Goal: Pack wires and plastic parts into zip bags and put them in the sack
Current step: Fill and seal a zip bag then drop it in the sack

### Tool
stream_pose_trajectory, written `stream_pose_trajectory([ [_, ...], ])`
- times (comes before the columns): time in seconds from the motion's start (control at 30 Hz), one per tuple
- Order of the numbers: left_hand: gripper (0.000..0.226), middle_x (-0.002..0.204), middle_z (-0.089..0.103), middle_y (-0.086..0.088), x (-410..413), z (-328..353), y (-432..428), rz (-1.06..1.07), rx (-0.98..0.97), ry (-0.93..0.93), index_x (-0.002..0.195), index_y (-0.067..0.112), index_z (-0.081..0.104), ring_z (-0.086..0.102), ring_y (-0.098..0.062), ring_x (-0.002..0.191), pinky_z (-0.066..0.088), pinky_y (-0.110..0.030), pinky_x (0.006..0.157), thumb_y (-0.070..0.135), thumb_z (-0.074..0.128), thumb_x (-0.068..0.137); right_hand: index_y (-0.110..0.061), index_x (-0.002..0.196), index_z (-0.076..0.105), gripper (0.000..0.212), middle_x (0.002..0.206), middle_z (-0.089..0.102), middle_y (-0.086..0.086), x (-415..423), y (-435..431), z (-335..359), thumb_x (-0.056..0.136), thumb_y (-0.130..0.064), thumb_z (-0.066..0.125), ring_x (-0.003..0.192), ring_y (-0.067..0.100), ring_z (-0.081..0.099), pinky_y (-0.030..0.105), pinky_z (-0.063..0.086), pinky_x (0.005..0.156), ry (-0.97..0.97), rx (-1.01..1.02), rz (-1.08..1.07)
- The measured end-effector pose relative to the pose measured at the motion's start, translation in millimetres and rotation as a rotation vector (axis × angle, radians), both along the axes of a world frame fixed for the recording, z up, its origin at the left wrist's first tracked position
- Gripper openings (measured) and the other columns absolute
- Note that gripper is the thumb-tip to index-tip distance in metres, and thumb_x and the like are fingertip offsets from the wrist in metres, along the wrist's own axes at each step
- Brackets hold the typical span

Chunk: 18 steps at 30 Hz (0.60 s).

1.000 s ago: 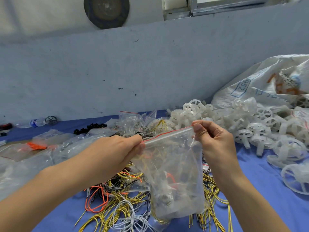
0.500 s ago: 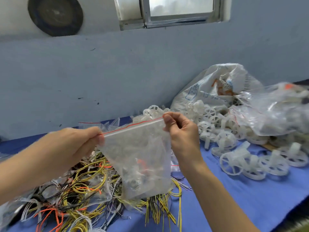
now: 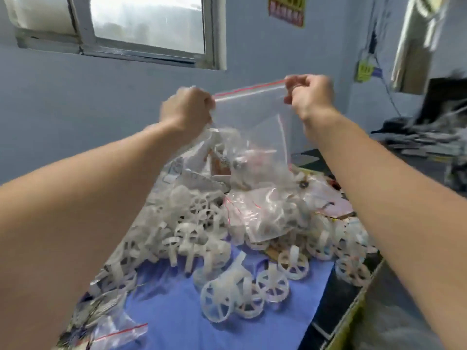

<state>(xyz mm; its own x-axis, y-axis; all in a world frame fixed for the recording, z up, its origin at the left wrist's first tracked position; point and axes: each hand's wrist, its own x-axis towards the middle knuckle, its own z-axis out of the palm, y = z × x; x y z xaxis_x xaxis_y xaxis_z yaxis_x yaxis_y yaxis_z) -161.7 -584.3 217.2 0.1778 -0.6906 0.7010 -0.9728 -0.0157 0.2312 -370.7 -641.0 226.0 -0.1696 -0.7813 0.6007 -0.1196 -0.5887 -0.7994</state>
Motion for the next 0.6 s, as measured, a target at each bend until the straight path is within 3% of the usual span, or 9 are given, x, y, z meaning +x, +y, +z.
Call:
stream_pose_trajectory([
  [0.1, 0.023, 0.097, 0.071, -0.015, -31, 21, -67, 0.152, -0.279, -0.230, 0.097, 0.019, 0.068, 0.067, -0.040, 0.090, 0.035, -0.035, 0.067, 0.023, 0.046, 0.095, -0.026, 0.075, 0.060, 0.031, 0.078, 0.063, -0.007, -25, -23, 22, 0.086, -0.002, 0.045, 0.072, 0.008, 0.061, 0.028, 0.054, 0.078, 0.020, -0.314, -0.236],
  [0.2, 0.015, 0.085, 0.070, -0.018, -37, 5, -124, 0.229, -0.314, -0.430, 0.092, 0.012, 0.063, 0.068, -0.041, 0.079, 0.032, -0.036, 0.063, 0.011, 0.048, 0.094, -0.012, 0.090, 0.067, 0.019, 0.092, 0.061, 0.000, -25, -50, -27, 0.088, -0.004, 0.049, 0.080, 0.008, 0.056, 0.020, 0.046, 0.076, 0.151, -0.561, -0.334],
  [0.27, 0.016, 0.087, 0.069, -0.015, -33, -23, -157, 0.229, -0.190, -0.461, 0.092, 0.011, 0.066, 0.068, -0.037, 0.082, 0.033, -0.035, 0.066, 0.006, 0.051, 0.089, -0.007, 0.094, 0.066, 0.017, 0.099, 0.061, 0.006, -15, -75, -76, 0.093, -0.004, 0.050, 0.085, 0.016, 0.056, 0.027, 0.045, 0.077, 0.307, -0.460, -0.311],
  [0.33, 0.021, 0.094, 0.070, -0.014, -33, -61, -183, 0.244, -0.041, -0.479, 0.096, 0.011, 0.070, 0.068, -0.035, 0.090, 0.036, -0.034, 0.069, 0.003, 0.053, 0.085, -0.006, 0.099, 0.066, 0.016, 0.108, 0.061, 0.010, -6, -104, -121, 0.098, -0.009, 0.050, 0.095, 0.027, 0.057, 0.038, 0.044, 0.082, 0.456, -0.223, -0.289],
  [0.43, 0.026, 0.102, 0.071, -0.010, -41, -123, -212, 0.218, 0.148, -0.535, 0.102, 0.011, 0.071, 0.068, -0.031, 0.098, 0.035, -0.032, 0.067, 0.004, 0.051, 0.087, -0.017, 0.103, 0.068, 0.016, 0.117, 0.061, 0.006, -2, -135, -168, 0.099, -0.016, 0.052, 0.104, 0.028, 0.058, 0.033, 0.041, 0.082, 0.649, 0.049, -0.318],
  [0.6, 0.027, 0.109, 0.071, -0.001, -42, -181, -224, 0.184, 0.374, -0.537, 0.109, 0.017, 0.071, 0.068, -0.025, 0.103, 0.037, -0.031, 0.070, 0.010, 0.051, 0.092, -0.020, 0.108, 0.066, 0.017, 0.116, 0.060, 0.004, 10, -140, -193, 0.099, -0.018, 0.051, 0.109, 0.027, 0.055, 0.037, 0.037, 0.091, 0.893, -0.012, -0.391],
])
